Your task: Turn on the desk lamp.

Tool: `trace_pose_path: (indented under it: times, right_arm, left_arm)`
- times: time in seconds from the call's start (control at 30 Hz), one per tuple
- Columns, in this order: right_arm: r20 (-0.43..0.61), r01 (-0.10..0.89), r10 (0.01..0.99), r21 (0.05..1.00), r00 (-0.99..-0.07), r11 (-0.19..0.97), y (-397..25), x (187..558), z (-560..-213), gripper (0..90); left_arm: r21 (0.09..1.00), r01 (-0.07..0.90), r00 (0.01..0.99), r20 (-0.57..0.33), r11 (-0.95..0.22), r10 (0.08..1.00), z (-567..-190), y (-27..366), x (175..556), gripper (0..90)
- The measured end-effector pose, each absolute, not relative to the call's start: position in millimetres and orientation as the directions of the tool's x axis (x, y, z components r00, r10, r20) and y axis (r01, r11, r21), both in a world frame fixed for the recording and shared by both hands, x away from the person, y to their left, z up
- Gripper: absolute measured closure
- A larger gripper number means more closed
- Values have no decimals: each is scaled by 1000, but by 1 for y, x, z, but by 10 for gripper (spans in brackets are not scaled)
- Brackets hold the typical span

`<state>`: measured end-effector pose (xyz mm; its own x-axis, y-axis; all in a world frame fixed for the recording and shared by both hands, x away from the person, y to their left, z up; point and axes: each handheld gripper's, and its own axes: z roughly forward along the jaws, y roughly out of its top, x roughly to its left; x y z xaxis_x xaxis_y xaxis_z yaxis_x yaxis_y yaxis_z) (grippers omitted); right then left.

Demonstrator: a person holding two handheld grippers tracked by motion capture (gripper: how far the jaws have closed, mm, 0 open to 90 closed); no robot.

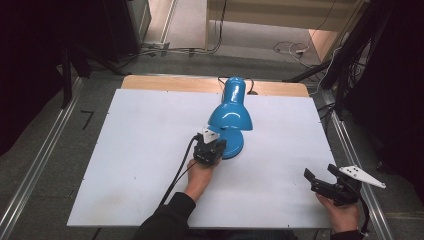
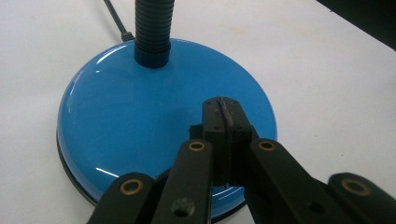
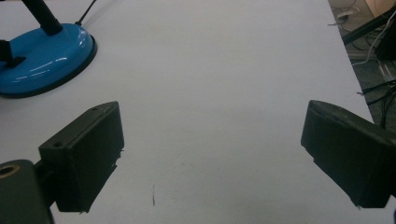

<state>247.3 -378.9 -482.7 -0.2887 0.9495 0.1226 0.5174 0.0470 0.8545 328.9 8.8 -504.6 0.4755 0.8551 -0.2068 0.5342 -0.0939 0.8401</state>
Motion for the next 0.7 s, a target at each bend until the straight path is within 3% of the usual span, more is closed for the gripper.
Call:
trace_pose_path:
  times: [0.7]
  right_arm:
    - [138,530,950,848,-281,34,-380,248,-483,44]
  left_arm:
    - [850,518,479,-191,-100,857,-509,3,320,900]
